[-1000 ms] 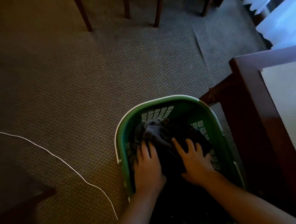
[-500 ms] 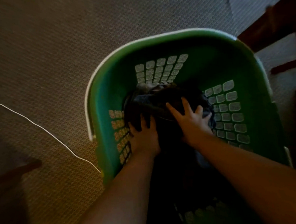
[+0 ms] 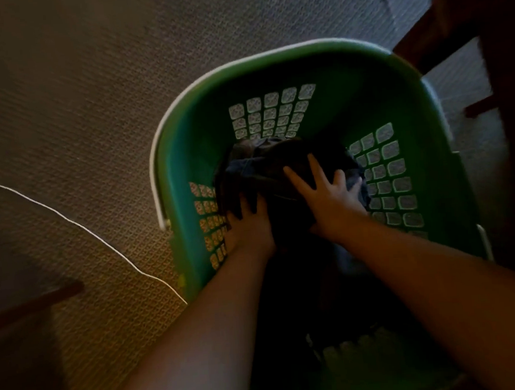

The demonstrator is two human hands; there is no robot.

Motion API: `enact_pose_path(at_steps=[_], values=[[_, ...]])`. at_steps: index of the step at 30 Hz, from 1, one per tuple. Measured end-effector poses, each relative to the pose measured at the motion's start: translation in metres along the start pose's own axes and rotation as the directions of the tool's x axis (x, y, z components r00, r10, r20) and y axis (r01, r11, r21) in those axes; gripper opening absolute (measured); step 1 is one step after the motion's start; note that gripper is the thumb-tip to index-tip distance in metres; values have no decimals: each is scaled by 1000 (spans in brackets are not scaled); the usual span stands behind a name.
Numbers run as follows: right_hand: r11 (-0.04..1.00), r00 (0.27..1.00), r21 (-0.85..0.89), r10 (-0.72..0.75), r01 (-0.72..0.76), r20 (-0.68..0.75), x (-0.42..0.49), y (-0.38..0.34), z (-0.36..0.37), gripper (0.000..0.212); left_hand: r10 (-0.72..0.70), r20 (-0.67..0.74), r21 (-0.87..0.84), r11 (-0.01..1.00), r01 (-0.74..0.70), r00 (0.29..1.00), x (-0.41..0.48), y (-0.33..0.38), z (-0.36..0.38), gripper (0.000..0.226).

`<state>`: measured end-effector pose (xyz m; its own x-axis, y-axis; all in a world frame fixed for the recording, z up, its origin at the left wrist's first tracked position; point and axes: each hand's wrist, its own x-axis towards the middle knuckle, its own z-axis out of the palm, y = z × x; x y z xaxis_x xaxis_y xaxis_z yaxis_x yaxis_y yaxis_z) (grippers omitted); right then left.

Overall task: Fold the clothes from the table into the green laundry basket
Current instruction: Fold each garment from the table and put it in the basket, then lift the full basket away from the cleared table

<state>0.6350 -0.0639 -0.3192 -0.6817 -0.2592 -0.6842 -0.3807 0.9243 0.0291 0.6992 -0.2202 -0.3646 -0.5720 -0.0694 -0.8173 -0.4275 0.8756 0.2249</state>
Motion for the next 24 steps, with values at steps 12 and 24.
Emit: enact_pose_path(at_steps=[12, 24], values=[[876, 988, 480, 46, 30, -146, -181, -9, -66, 69, 131, -202, -23, 990, -139, 971, -189, 36, -83, 89], [445, 965, 896, 242, -15, -105, -296, -8, -97, 65, 386, -291, -81, 902, -425, 875, -263, 52, -142, 69]])
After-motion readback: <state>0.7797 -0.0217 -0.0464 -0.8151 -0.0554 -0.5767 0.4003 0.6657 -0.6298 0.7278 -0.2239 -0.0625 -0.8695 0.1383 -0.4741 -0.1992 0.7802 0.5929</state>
